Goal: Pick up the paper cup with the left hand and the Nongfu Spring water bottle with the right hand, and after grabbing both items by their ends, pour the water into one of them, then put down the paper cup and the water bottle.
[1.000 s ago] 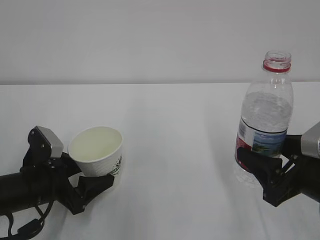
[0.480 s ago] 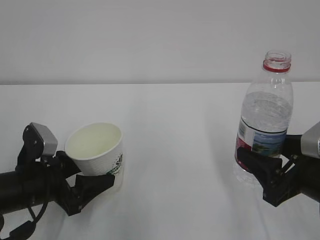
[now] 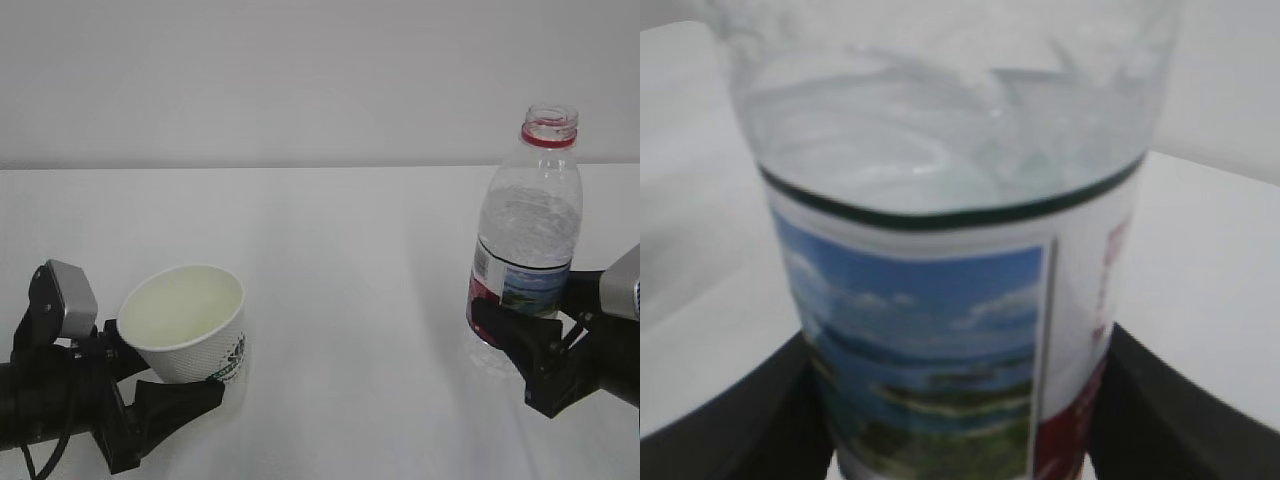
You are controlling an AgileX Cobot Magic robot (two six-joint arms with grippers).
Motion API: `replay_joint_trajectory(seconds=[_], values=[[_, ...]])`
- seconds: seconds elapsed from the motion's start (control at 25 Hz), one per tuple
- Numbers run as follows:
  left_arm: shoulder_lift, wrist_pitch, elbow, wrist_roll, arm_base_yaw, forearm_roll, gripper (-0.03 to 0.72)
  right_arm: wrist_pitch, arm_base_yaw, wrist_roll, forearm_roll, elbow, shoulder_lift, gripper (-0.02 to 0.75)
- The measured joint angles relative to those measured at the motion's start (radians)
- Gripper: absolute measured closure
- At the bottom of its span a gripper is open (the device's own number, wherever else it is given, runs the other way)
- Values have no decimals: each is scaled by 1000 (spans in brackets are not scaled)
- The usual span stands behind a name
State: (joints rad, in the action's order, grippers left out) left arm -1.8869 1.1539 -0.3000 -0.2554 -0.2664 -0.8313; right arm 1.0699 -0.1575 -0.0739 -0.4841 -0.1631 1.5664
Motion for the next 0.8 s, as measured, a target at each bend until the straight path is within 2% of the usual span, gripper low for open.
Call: replay_joint_trajectory(seconds=[0.4,0.8], values=[[102,0,2,-6,0,-97,133,0,0,0,-49,0,0,234],[109,0,2,-17,0,-176,133,0,0,0,-108,0,0,234]])
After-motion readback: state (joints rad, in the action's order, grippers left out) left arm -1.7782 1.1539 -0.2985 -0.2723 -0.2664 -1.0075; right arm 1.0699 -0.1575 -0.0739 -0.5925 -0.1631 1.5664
